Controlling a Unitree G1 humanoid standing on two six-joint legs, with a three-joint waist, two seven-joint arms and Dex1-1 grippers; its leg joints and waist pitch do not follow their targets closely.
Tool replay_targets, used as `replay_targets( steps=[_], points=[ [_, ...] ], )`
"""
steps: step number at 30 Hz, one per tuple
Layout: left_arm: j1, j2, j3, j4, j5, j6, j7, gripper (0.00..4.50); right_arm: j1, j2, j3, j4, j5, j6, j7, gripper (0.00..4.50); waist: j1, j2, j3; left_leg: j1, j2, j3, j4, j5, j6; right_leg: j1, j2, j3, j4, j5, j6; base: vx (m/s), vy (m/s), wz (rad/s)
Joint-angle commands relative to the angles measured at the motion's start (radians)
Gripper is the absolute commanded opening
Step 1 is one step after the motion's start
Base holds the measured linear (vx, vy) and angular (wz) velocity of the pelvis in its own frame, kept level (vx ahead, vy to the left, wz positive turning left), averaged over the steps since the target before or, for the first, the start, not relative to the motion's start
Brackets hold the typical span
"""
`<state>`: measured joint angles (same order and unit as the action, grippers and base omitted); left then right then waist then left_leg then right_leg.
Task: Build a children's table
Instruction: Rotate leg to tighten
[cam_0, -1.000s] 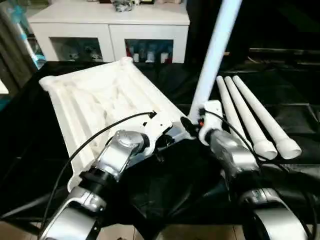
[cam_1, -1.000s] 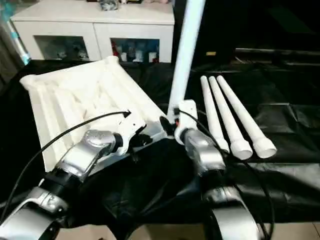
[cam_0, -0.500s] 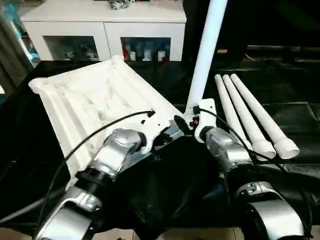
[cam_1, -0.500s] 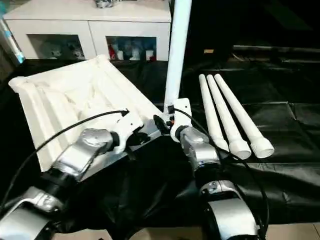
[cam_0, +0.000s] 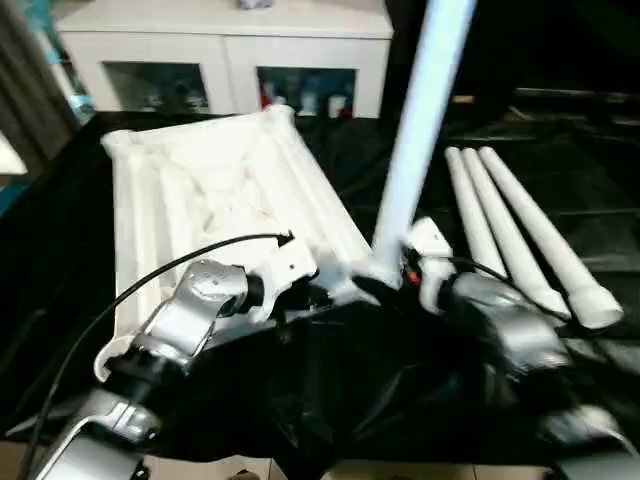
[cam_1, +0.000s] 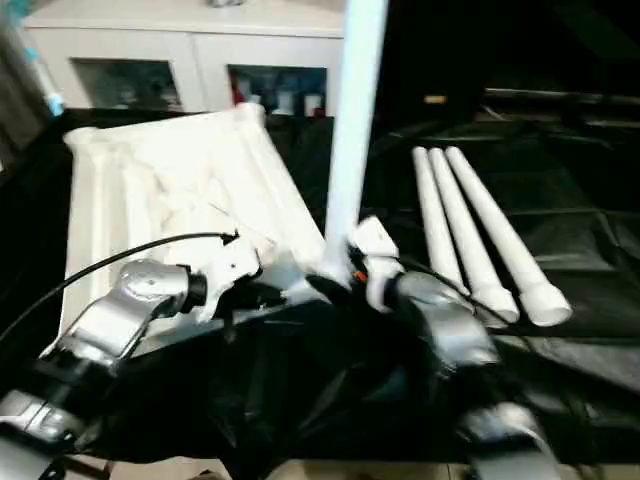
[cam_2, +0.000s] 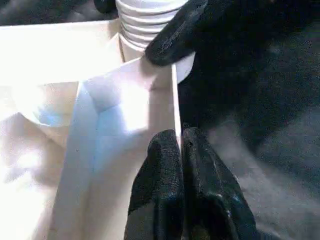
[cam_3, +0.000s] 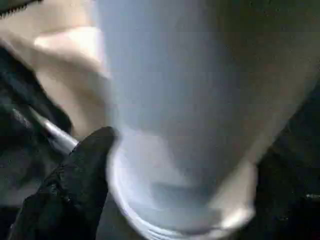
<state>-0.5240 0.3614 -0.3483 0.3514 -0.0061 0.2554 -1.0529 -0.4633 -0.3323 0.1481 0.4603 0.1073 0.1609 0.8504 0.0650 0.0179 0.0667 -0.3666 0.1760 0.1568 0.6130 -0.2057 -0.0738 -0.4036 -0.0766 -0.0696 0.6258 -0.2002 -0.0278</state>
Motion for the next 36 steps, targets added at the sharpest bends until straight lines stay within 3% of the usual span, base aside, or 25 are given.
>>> replay_targets(
  steps=[1, 4, 6, 14, 18, 21, 23, 25, 27, 29, 31, 33, 34, 35, 36],
  points=[
    [0.0, -0.006, -0.033, -0.037, -0.02, -0.022, -0.059, 0.0, 0.007, -0.012, 0.007, -0.052, 0.003, 0.003, 0.024, 3.8, -0.002, -0.007, -0.069, 0.002, 0.05, -0.004, -0.075, -0.094, 0.11, 0.061, -0.07, 0.054, -0.068, -0.068, -0.258, 0.0, 0.0, 0.0],
    [0.006, 0.0, -0.03, -0.043, -0.034, -0.019, -0.085, 0.0, 0.018, -0.017, -0.007, -0.08, 0.03, 0.004, 0.046, 3.8, -0.002, -0.007, -0.068, 0.002, 0.049, -0.004, -0.077, -0.112, 0.101, 0.061, -0.071, 0.054, -0.073, -0.109, -0.248, 0.0, 0.0, 0.0],
    [0.009, 0.001, -0.031, -0.046, -0.036, -0.018, -0.089, 0.0, 0.025, -0.02, -0.006, -0.094, 0.043, 0.018, 0.063, 3.55, -0.003, -0.008, -0.067, 0.001, 0.05, -0.005, -0.078, -0.112, 0.097, 0.06, -0.07, 0.054, -0.073, -0.112, -0.244, 0.0, 0.0, 0.0],
    [0.017, 0.001, -0.032, -0.042, -0.03, -0.019, -0.091, 0.0, 0.064, -0.017, 0.01, -0.132, 0.052, 0.053, 0.077, 2.86, -0.003, -0.01, -0.066, -0.001, 0.048, -0.005, -0.078, -0.098, 0.101, 0.062, -0.07, 0.054, -0.074, -0.111, -0.239, 0.0, 0.0, 0.0],
    [0.015, -0.005, -0.033, -0.031, -0.015, -0.006, -0.063, 0.0, 0.086, 0.0, 0.017, -0.118, 0.035, 0.068, 0.033, 2.76, -0.002, -0.011, -0.065, 0.0, 0.049, -0.005, -0.08, -0.102, 0.097, 0.061, -0.07, 0.053, -0.077, -0.135, -0.229, 0.0, 0.0, 0.0],
    [-0.004, -0.024, -0.027, 0.007, 0.014, 0.01, 0.001, 0.0, 0.086, 0.035, 0.008, -0.074, 0.008, 0.073, -0.056, 2.74, -0.005, -0.01, -0.06, 0.002, 0.049, -0.005, -0.085, -0.141, 0.076, 0.057, -0.07, 0.053, -0.086, -0.207, -0.213, 0.0, 0.0, 0.0],
    [-0.017, -0.041, -0.017, 0.032, 0.021, 0.019, 0.039, 0.0, 0.077, 0.056, -0.002, -0.043, -0.003, 0.076, -0.105, 2.74, -0.01, -0.01, -0.055, 0.009, 0.046, -0.003, -0.087, -0.187, 0.057, 0.049, -0.07, 0.054, -0.097, -0.286, -0.201, 0.0, 0.0, 0.0],
    [-0.066, -0.096, 0.01, 0.114, 0.054, 0.056, 0.174, 0.0, 0.032, 0.133, -0.044, 0.064, -0.02, 0.091, -0.281, 2.74, -0.018, -0.01, -0.046, 0.013, 0.043, -0.007, -0.093, -0.263, 0.026, 0.044, -0.07, 0.051, -0.11, -0.44, -0.158, 0.0, 0.0, 0.0],
    [-0.102, -0.138, 0.029, 0.172, 0.072, 0.084, 0.272, 0.0, -0.011, 0.186, -0.079, 0.142, -0.021, 0.1, -0.406, 2.74, -0.022, -0.011, -0.047, 0.024, 0.039, -0.012, -0.095, -0.315, 0.006, 0.04, -0.073, 0.048, -0.124, -0.542, -0.109, 0.0, 0.0, 0.0],
    [-0.121, -0.165, 0.045, 0.201, 0.072, 0.1, 0.323, 0.0, -0.041, 0.215, -0.096, 0.19, -0.024, 0.104, -0.48, 2.74, -0.025, -0.009, -0.047, 0.027, 0.039, -0.013, -0.097, -0.326, 0.007, 0.038, -0.073, 0.046, -0.128, -0.544, -0.105, 0.0, 0.0, 0.0],
    [-0.159, -0.227, 0.069, 0.253, 0.065, 0.12, 0.404, 0.0, -0.127, 0.28, -0.124, 0.311, -0.024, 0.11, -0.62, 2.74, -0.037, -0.005, -0.048, 0.025, 0.037, -0.013, -0.1, -0.325, 0.002, 0.036, -0.071, 0.044, -0.129, -0.518, -0.117, 0.0, 0.0, 0.0],
    [-0.179, -0.259, 0.07, 0.28, 0.066, 0.104, 0.426, 0.0, -0.184, 0.323, -0.13, 0.38, -0.026, 0.089, -0.657, 2.74, -0.042, -0.008, -0.048, 0.026, 0.036, -0.016, -0.099, -0.347, -0.002, 0.039, -0.071, 0.039, -0.132, -0.539, -0.11, 0.0, 0.0, 0.0],
    [-0.182, -0.266, 0.067, 0.282, 0.066, 0.097, 0.422, 0.0, -0.196, 0.333, -0.131, 0.392, -0.023, 0.076, -0.649, 2.74, -0.039, -0.007, -0.053, 0.021, 0.039, -0.015, -0.102, -0.328, 0.011, 0.044, -0.075, 0.041, -0.133, -0.496, -0.11, 0.0, 0.0, 0.0],
    [-0.184, -0.271, 0.066, 0.286, 0.067, 0.092, 0.422, 0.0, -0.205, 0.341, -0.134, 0.404, -0.023, 0.065, -0.647, 3.08, -0.037, -0.012, -0.057, 0.018, 0.04, -0.014, -0.102, -0.311, 0.018, 0.046, -0.075, 0.043, -0.13, -0.466, -0.114, 0.0, 0.0, 0.0],
    [-0.185, -0.273, 0.062, 0.284, 0.069, 0.084, 0.414, 0.0, -0.213, 0.348, -0.135, 0.411, -0.022, 0.054, -0.633, 3.29, -0.033, -0.009, -0.058, 0.016, 0.044, -0.011, -0.105, -0.272, 0.03, 0.048, -0.074, 0.047, -0.12, -0.372, -0.144, 0.0, 0.0, 0.0]
  ],
)
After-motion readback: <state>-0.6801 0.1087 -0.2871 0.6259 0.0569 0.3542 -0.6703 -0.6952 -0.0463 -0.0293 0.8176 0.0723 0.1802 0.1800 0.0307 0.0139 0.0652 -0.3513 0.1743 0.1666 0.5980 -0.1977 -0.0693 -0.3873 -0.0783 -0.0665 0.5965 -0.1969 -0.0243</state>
